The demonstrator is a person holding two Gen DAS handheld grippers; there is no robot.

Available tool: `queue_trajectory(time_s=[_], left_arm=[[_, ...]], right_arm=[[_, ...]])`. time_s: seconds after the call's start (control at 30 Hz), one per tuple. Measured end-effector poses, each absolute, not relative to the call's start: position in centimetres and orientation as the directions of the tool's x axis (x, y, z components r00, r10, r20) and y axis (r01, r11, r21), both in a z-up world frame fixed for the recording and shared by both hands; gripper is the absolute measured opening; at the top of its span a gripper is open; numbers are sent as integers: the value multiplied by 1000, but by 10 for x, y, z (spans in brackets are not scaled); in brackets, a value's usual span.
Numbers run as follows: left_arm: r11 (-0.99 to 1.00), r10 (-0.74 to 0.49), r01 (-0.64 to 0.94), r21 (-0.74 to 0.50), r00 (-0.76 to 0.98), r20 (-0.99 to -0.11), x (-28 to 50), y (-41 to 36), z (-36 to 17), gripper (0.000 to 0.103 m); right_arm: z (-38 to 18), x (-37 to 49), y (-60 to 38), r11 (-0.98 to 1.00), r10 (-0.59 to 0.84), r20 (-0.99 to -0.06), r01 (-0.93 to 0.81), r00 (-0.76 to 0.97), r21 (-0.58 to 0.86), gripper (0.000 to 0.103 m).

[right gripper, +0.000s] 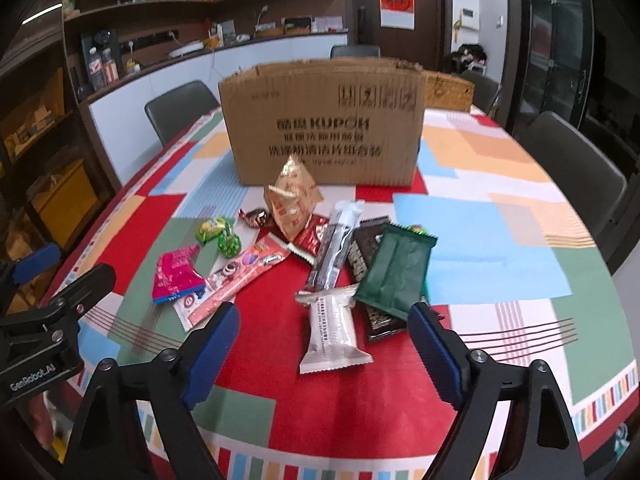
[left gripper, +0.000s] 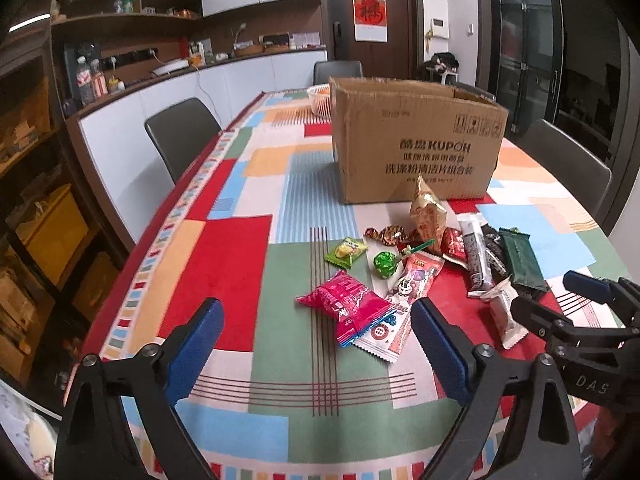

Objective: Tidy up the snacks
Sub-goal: 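Grasp the pink candy bag with the left tool while the right tool grasps the white-wrapped bar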

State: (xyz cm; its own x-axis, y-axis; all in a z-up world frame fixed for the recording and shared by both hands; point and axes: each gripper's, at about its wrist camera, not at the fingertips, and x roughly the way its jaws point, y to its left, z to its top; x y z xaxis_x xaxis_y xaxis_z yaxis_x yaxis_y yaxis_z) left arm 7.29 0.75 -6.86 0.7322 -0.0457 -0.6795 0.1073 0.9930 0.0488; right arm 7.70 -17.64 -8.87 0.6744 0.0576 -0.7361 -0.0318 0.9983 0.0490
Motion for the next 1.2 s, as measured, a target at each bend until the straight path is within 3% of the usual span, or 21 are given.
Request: queue_trajectory(time_s=[0.4, 0.67, 0.9, 1.07, 1.2], left_arm=[[991, -85, 132, 3, 653, -753, 124, -6, -92, 83], [993, -94, 109, -36, 592, -801, 146, -4, -109, 71], [992, -101, 114, -44, 558, -824, 154, -5, -119, 60], [991, -106, 125, -44, 546, -831, 155, -8, -125, 58], [991, -124, 116, -73, 528, -840, 156, -2, -128, 39]], right_arm=[[-125, 107, -181, 995, 93, -811, -23, 577, 98, 61], [-134, 119, -172, 992, 128, -826, -53, 549, 118, 50], [-141, 126, -164, 990, 142, -840, -77, 524, 119, 50], [-143, 122, -165, 992, 126, -847, -81, 516, 98, 49], [-143, 123, -165, 993, 114, -851, -75, 513, 88, 36]])
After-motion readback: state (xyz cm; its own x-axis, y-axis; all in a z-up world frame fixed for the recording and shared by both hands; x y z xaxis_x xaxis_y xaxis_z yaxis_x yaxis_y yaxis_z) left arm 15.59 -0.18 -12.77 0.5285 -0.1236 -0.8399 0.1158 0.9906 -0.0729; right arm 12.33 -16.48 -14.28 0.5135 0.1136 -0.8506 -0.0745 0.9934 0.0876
